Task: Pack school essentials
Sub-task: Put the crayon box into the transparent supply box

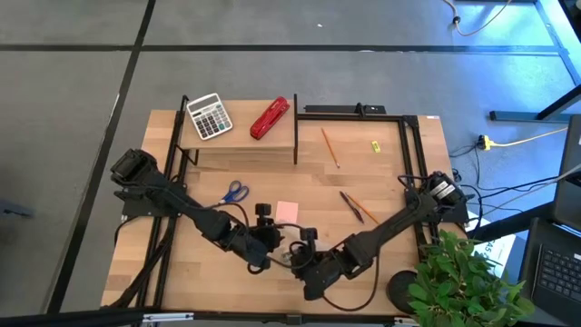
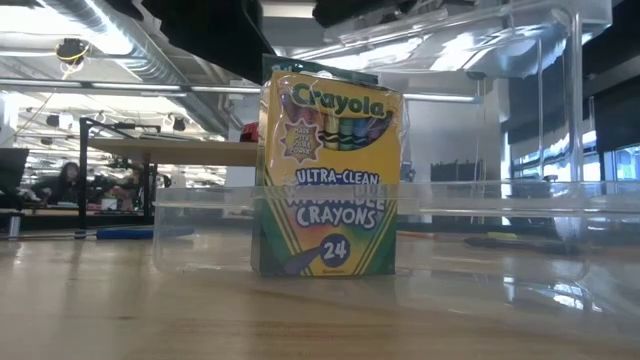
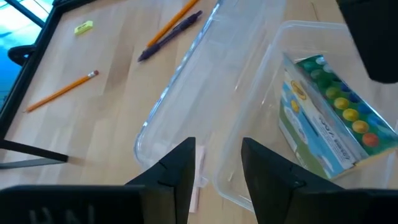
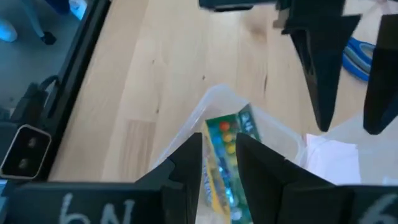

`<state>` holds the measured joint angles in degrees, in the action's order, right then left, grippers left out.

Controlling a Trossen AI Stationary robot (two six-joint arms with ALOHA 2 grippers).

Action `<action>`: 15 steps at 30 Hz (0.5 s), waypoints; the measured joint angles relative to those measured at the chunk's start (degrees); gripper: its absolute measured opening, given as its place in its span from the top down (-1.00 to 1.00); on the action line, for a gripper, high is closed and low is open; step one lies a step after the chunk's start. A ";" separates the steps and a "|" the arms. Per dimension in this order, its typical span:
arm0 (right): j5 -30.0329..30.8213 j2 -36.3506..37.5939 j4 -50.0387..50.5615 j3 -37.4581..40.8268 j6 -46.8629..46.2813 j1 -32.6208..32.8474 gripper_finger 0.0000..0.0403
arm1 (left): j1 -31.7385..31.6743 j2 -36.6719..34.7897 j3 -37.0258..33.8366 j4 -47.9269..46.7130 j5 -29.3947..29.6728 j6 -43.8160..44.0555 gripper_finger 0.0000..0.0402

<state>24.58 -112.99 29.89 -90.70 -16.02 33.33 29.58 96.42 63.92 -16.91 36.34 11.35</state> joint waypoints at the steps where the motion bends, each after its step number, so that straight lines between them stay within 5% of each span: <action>1: 0.23 0.00 -0.13 0.00 0.06 -0.27 0.50 | -0.08 0.00 0.00 -0.03 0.00 0.00 0.38; 15: -0.44 -0.11 3.54 -0.02 -0.01 -2.44 0.50 | -0.61 0.00 0.00 -0.02 -0.22 0.07 0.38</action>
<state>24.14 -113.10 33.44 -90.72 -16.03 30.89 28.97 96.42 63.92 -16.93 36.12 11.42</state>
